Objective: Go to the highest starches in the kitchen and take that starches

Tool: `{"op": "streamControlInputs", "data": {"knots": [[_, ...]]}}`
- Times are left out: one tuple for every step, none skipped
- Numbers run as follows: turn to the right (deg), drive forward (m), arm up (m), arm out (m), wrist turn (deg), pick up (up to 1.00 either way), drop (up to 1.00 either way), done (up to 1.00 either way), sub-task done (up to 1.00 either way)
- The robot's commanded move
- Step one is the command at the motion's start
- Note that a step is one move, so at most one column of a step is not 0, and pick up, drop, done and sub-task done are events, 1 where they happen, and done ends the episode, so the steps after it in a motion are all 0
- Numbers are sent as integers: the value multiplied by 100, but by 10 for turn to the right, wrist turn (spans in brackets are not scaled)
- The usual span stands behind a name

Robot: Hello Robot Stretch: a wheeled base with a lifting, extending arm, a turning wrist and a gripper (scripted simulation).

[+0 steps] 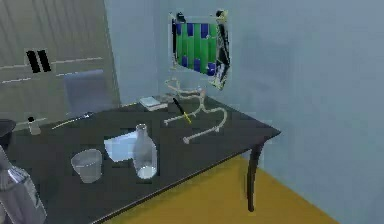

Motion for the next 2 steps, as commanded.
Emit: {"op": "streamControlInputs", "data": {"knots": [[450, 0, 0, 0, 0, 0, 0, 0, 0], [450, 0, 0, 0, 0, 0, 0, 0, 0]]}}
